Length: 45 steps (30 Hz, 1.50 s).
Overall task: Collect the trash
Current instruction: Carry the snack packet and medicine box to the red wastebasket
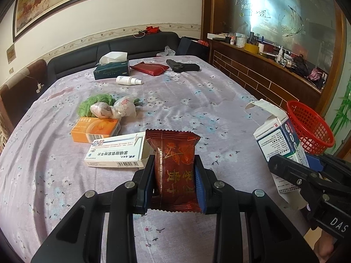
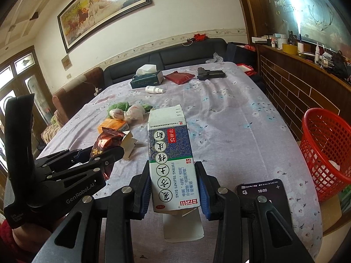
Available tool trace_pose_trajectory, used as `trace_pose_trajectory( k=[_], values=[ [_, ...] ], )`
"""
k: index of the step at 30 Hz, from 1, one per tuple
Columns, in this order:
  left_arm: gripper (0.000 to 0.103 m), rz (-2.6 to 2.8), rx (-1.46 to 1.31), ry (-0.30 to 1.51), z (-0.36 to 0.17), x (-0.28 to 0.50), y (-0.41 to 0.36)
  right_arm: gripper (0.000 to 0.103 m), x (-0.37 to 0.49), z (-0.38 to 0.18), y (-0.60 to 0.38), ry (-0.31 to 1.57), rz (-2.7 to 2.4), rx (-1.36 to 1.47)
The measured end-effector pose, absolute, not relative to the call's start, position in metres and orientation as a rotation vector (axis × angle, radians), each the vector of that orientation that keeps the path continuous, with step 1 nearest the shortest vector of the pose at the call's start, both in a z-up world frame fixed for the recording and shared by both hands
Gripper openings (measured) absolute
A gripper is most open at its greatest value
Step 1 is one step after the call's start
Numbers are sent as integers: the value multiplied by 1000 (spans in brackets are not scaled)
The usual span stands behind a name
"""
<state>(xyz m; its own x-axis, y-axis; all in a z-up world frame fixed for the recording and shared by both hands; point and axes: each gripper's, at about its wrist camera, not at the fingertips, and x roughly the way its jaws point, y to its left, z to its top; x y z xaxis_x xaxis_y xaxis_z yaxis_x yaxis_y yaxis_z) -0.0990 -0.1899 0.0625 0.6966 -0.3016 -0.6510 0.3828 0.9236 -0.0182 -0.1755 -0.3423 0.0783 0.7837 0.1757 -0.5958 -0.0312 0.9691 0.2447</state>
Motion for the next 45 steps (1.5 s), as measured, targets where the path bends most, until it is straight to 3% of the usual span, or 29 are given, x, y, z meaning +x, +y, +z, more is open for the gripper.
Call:
trace_pose_trajectory(
  k=[45],
  values=[
    [31,-646,260,683,87,-101,-329,40,-240,108,-496,578,-180,381]
  ],
)
